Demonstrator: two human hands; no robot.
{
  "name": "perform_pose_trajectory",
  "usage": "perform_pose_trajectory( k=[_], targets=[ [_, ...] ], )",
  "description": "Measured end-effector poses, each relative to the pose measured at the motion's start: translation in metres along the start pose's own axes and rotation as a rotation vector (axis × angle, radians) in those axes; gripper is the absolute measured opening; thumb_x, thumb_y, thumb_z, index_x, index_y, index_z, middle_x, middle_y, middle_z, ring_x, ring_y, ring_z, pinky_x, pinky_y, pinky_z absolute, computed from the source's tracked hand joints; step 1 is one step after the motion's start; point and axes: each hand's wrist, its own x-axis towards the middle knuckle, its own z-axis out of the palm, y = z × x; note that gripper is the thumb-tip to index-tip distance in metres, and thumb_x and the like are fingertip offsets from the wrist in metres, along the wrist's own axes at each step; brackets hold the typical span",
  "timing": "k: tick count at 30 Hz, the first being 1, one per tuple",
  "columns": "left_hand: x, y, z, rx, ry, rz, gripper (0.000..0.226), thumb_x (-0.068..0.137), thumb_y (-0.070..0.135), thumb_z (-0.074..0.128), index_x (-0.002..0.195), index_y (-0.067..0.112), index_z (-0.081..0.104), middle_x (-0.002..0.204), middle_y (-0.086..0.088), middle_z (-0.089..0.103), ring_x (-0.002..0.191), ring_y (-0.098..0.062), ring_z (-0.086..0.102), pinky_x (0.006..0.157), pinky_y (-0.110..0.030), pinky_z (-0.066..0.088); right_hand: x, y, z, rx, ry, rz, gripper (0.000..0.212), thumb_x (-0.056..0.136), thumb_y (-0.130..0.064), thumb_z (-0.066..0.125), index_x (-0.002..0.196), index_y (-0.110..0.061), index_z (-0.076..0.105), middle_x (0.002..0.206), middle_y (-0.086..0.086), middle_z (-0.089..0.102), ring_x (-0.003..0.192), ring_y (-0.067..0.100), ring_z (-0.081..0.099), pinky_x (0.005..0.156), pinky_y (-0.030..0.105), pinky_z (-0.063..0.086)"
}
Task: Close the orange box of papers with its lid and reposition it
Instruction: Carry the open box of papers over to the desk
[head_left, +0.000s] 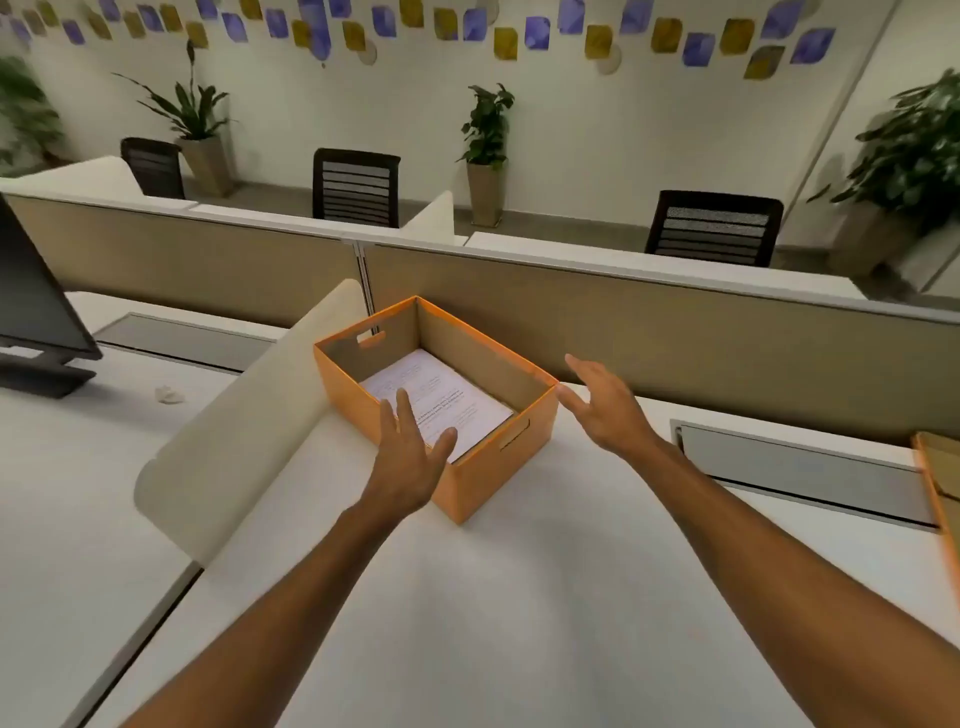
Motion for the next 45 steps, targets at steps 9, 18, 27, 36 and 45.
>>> perform_pose_trajectory(
  k=[9, 18, 27, 36, 45],
  targets=[
    [0.039, -0.04, 0.031, -0.407, 0.093, -0.274, 0.059, 0.092, 0.025, 0.061, 0.142, 0.009, 0.034, 0.149, -0.011, 0.043, 0.132, -0.034, 0.046, 0.106, -0.048, 0.046, 0.057, 0.019, 0.049, 0.205, -0.052, 0.282, 0.062, 0.099, -0.045, 0.046, 0.151, -0.014, 0.033, 0.156, 0.011, 0.036, 0.14, 0.031, 0.037, 0.11, 0.044, 0.034],
    [0.051, -0.051, 0.038, -0.67, 0.034, -0.421, 0.042, 0.09, 0.011, 0.06, 0.13, 0.019, 0.048, 0.126, 0.001, 0.063, 0.111, -0.024, 0.061, 0.077, -0.056, 0.061, 0.088, 0.032, 0.07, 0.464, 0.046, 0.486, 0.023, 0.095, -0.024, 0.052, 0.106, -0.016, 0.07, 0.102, 0.008, 0.068, 0.101, 0.028, 0.06, 0.091, 0.046, 0.05],
    [0.05, -0.053, 0.039, -0.603, 0.078, -0.36, 0.034, 0.09, 0.01, 0.064, 0.12, 0.023, 0.055, 0.117, -0.002, 0.07, 0.107, -0.028, 0.067, 0.063, -0.045, 0.064, 0.073, 0.037, 0.06, 0.631, 0.047, 0.546, 0.014, 0.093, -0.024, 0.061, 0.095, -0.016, 0.073, 0.091, 0.01, 0.066, 0.093, 0.026, 0.064, 0.07, 0.038, 0.058],
    [0.012, -0.036, 0.04, -0.513, -0.015, -0.26, 0.059, 0.088, 0.016, 0.07, 0.144, 0.024, 0.05, 0.126, -0.006, 0.063, 0.111, -0.032, 0.064, 0.063, -0.044, 0.064, 0.004, 0.058, 0.016, 0.68, -0.113, 0.567, 0.026, 0.096, -0.037, 0.053, 0.101, -0.017, 0.069, 0.078, 0.002, 0.061, 0.074, 0.02, 0.055, 0.072, 0.041, 0.052],
    [-0.054, -0.004, 0.043, -0.517, -0.243, -0.139, 0.06, 0.089, 0.02, 0.069, 0.144, 0.032, 0.051, 0.125, -0.005, 0.07, 0.113, -0.029, 0.067, 0.071, -0.053, 0.063, -0.121, 0.073, -0.043, 0.823, -0.06, 0.569, 0.023, 0.096, -0.04, 0.056, 0.107, -0.03, 0.073, 0.089, -0.007, 0.074, 0.087, 0.019, 0.064, 0.067, 0.036, 0.051]
  ],
)
